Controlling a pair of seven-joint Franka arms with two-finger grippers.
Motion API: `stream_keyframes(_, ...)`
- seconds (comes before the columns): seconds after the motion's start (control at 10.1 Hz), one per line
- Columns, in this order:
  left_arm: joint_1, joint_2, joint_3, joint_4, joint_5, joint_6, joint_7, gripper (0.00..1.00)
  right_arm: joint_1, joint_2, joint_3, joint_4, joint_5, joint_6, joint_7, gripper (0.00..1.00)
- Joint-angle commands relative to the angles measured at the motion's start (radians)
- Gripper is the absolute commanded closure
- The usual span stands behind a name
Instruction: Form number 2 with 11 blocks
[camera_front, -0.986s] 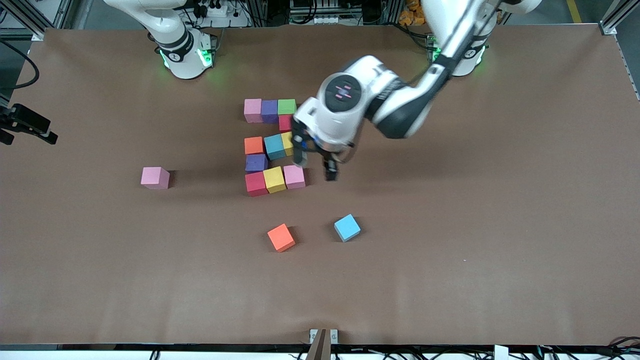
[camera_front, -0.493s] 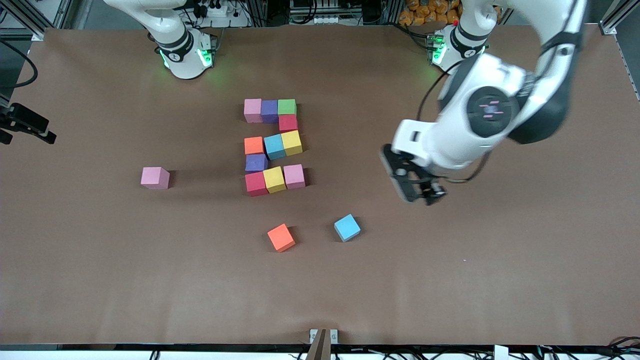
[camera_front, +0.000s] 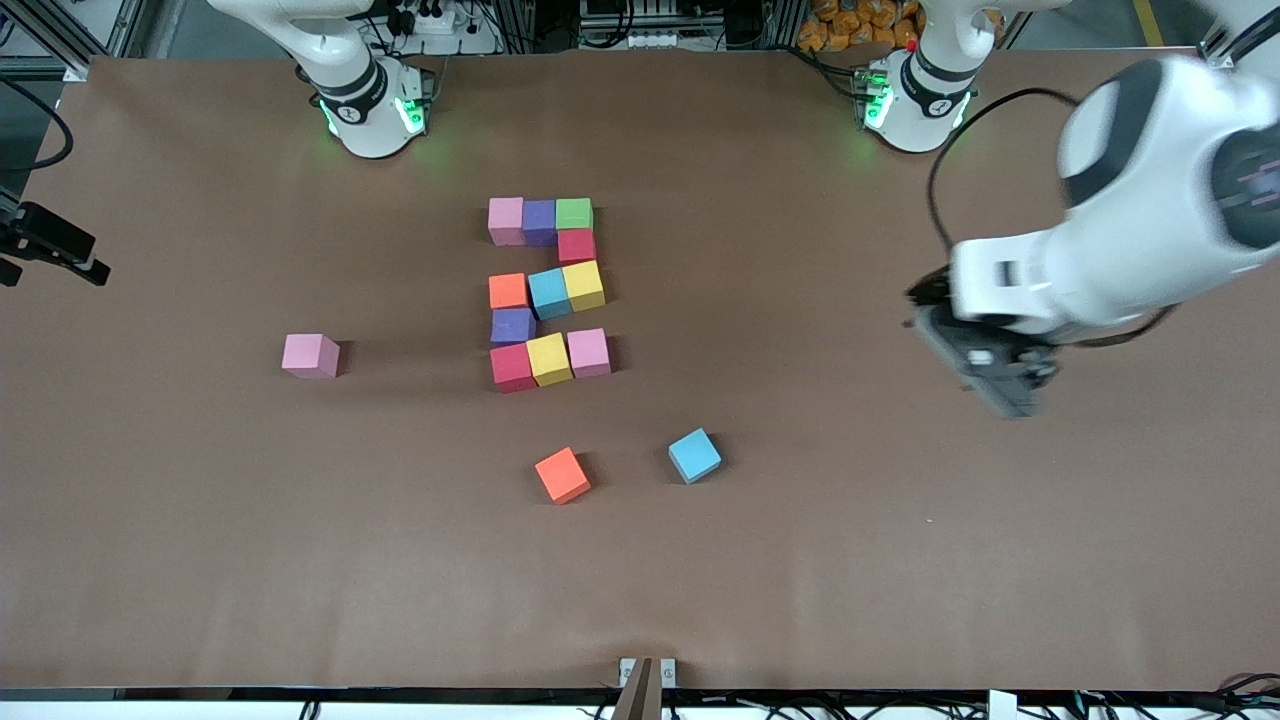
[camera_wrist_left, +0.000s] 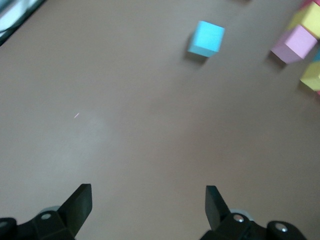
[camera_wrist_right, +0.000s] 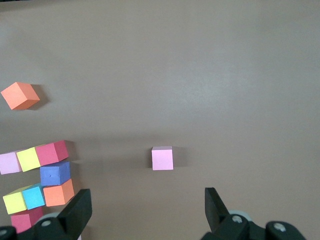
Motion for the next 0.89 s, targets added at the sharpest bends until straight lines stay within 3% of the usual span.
stream_keyframes(0.0,0.049,-0.091,0.013,-0.030,-0.018,-0.039,-0.145,0.00,0.002,-0.018,0.001,-0.006,-0.002,-0.004,0.014,0.00)
stream_keyframes(0.2,0.054,-0.134,0.063,-0.041,-0.012,-0.060,-0.232,0.00,0.002,-0.018,0.001,-0.006,-0.002,-0.004,0.014,0.00)
stream_keyframes(0.49,0.100,-0.128,0.210,-0.038,-0.024,-0.058,-0.189,0.00,0.002,-0.017,0.001,-0.006,-0.002,-0.001,0.014,0.00)
stream_keyframes(0.79,0.095,-0.138,0.223,-0.059,-0.009,-0.055,-0.139,0.00,0.002,-0.017,0.001,-0.006,-0.003,-0.001,0.014,0.00)
